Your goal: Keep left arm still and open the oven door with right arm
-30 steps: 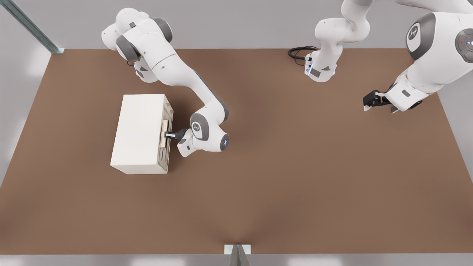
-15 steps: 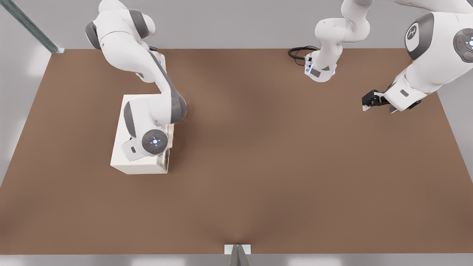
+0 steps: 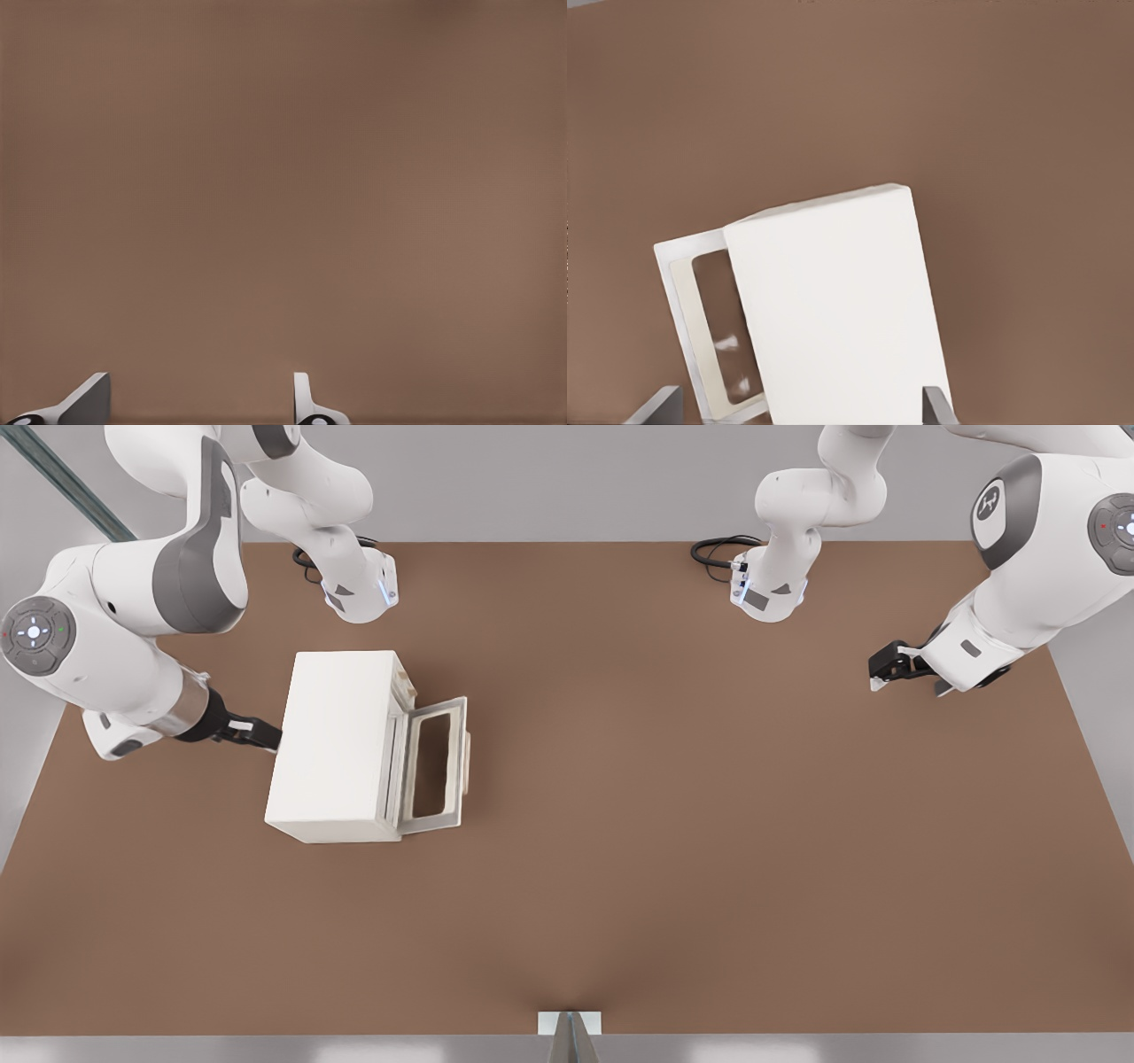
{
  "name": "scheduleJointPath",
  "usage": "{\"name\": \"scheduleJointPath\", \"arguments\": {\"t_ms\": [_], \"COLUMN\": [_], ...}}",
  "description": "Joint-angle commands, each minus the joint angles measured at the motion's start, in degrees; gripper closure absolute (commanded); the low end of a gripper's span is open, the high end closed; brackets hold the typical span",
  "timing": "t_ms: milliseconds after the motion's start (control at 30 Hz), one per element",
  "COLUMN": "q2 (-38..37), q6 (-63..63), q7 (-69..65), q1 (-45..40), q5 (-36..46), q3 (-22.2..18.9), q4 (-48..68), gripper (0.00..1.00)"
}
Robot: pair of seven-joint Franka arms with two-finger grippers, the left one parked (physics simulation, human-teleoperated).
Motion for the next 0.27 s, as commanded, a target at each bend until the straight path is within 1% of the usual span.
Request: {"name": "scheduleJointPath", "arguments": {"t_ms": [0,233], "q2": [-0.04,0.05], "q6": [1.37,1.37], "q7": [-15.83,-16.0], "q1": [0.0,0.0], "q5": [0.58,0.49], "q3": [-0.02,-0.11], "q4": [0.02,0.02], "gripper": [0.0,0.0]}}
